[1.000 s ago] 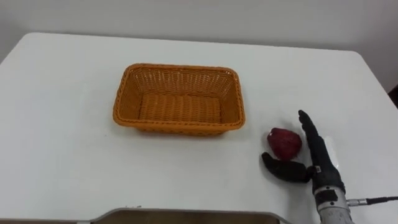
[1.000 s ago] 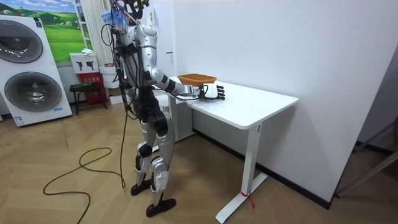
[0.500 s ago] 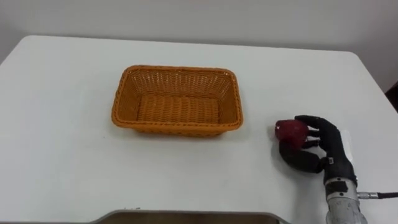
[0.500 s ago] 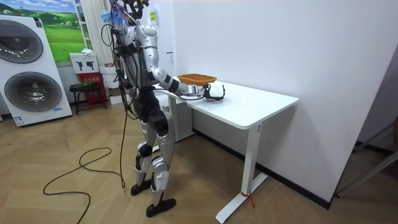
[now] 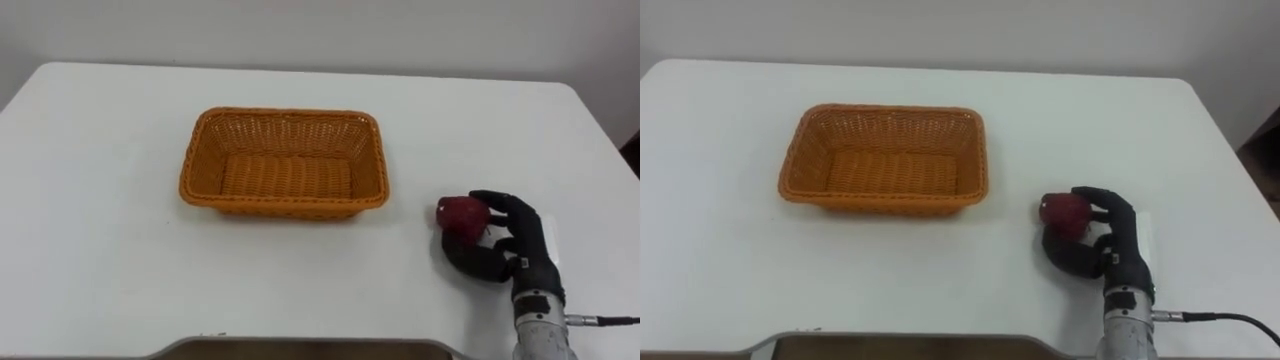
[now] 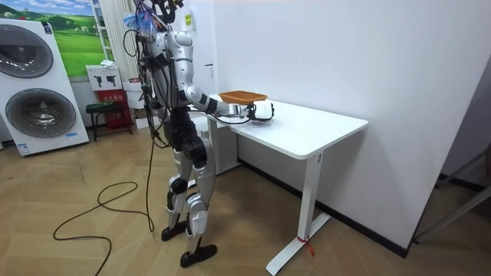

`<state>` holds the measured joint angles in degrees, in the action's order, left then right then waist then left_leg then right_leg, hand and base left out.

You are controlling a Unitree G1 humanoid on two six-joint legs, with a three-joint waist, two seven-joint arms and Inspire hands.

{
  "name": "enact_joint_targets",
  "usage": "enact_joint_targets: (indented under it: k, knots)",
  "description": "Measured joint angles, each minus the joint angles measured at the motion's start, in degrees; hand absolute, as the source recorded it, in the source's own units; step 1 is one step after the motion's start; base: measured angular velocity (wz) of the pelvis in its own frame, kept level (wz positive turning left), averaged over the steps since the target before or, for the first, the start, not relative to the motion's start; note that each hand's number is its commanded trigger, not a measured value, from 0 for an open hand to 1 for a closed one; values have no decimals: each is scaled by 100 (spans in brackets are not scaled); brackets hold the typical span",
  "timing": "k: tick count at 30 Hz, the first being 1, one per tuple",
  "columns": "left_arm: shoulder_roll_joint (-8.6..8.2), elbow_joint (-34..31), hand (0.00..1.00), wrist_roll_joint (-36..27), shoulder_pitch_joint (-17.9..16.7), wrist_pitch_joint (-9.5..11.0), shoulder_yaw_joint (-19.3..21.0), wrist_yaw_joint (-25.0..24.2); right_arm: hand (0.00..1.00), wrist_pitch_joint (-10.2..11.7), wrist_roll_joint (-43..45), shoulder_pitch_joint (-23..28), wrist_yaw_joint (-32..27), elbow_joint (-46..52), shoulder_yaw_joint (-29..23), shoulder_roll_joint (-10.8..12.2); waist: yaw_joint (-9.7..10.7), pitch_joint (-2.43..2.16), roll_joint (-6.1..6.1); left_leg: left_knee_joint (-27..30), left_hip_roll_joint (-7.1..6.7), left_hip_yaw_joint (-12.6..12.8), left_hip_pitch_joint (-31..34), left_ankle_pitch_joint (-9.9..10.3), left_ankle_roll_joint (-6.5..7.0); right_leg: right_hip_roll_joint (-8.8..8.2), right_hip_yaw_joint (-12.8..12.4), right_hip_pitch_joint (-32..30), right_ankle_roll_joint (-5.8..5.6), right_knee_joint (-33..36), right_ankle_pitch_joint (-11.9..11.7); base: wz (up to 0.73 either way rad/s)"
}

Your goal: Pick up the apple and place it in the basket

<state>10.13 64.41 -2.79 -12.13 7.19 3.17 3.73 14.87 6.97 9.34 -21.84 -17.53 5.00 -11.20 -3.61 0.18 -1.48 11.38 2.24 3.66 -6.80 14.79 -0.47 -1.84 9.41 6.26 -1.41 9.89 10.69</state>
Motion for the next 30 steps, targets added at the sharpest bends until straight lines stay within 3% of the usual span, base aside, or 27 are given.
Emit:
enact_joint_targets:
  k: [7, 17, 22, 24, 26, 27, 28, 30]
  knots:
    - [-35, 3, 0, 3, 19, 2, 0, 78, 100, 2, -37, -16, 4, 1232, 50, 2, -122, 4, 51, -25, 0, 1, 60, -3, -1, 3, -6, -70, 0, -12, 0, 0]
    - [-33, -2, 0, 3, 11, -2, -168, -10, 100, -81, 61, -252, 209, 1671, 213, -12, -155, -19, -1, -93, -7, -238, 57, -7, 4, 6, 8, -44, 0, -16, 0, 9]
    - [-28, -27, 0, 4, 64, -2, -170, -57, 100, -107, 32, -438, 289, 1668, 496, -118, -227, 14, -39, -113, 2, -329, 11, -9, 1, 22, 17, -23, 0, -21, 0, 2]
    - [8, -32, 0, 4, 114, 0, -255, -46, 100, -134, 16, -503, 339, 1668, 643, -265, -328, 52, -75, -147, 2, -397, 6, -9, 1, 34, 1, -25, 0, -31, 0, 0]
    - [17, -31, 0, 59, 135, 1, -270, -37, 70, -188, 83, -666, 380, 1668, 740, -275, -340, 63, -88, -180, 3, -395, 16, -10, 1, 39, 3, -37, 0, -47, 0, 0]
    - [17, -31, 0, 128, 138, 1, -264, -41, 20, -204, 182, -749, 424, 1668, 748, -274, -374, 64, -88, -188, 2, -393, 26, -10, 1, 38, 9, -36, 0, -44, 0, 0]
    - [17, -31, 0, 137, 136, 1, -264, -45, 4, -208, 230, -792, 444, 1669, 747, -274, -399, 64, -88, -193, 2, -393, 29, -10, 1, 38, 9, -32, 0, -40, 0, 0]
    - [16, -33, 0, 130, 185, -3, -242, -56, 0, -254, 243, -977, 524, 1669, 748, -268, -456, 47, -114, -195, 2, -405, 22, -10, 1, 38, 5, -23, 0, -35, 0, 7]
